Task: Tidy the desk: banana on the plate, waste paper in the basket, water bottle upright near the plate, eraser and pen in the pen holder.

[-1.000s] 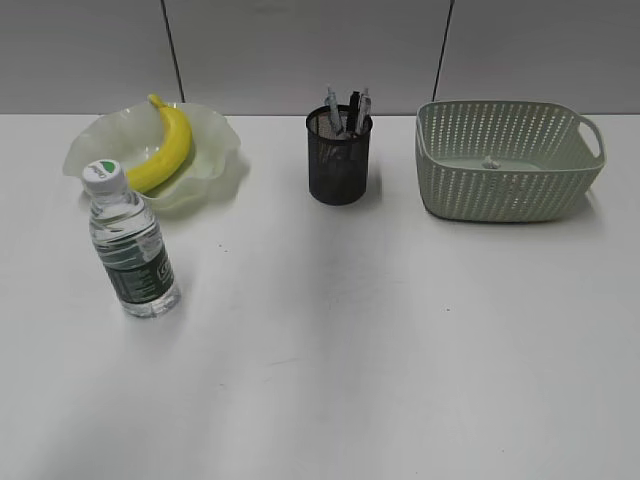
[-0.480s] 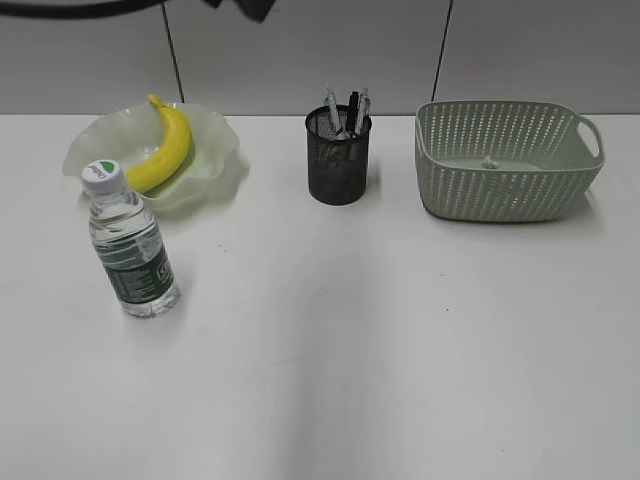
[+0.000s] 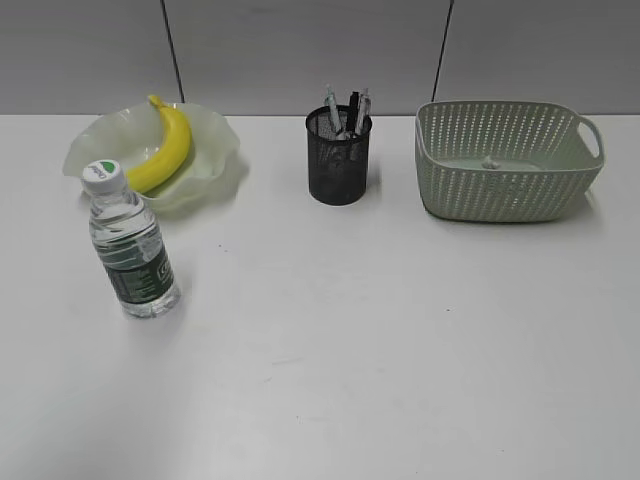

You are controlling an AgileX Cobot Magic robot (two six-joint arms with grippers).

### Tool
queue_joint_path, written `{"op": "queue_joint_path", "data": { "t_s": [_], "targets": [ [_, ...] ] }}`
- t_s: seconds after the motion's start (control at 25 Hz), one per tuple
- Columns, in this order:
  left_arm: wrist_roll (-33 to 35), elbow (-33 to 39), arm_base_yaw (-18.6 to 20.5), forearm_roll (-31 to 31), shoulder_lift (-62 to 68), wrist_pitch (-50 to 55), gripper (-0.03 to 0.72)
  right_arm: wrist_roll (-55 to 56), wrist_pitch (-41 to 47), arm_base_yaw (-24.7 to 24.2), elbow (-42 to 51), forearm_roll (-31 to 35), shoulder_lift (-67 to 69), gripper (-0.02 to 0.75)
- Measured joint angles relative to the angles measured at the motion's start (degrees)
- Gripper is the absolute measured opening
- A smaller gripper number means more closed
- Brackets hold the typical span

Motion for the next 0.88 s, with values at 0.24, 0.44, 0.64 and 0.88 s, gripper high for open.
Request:
{"op": "queue_joint_path", "data": {
  "t_s": [0.24,0.44,0.64,0.88],
  "targets": [
    [0.00,15.85,0.00,-1.57,-27.23,-5.89,0.288,0.00,0.00,0.00,0.00,0.04,0.00,0.244],
    [0.12,25.98,0.00,-2.09,-44.75,-10.44,0.288,0.00,0.00,0.00,0.00,0.04,-0.02,0.244],
    [0.28,27.54,0.00,-2.14,-51.91,-11.40,0.288,0.00,0.00,0.00,0.00,0.04,-0.08,0.243],
    [2.02,29.13,0.00,-3.06,-51.91,-7.65,0.288,0.00,-0.05,0.00,0.00,-0.01,-0.19,0.243]
  ]
}}
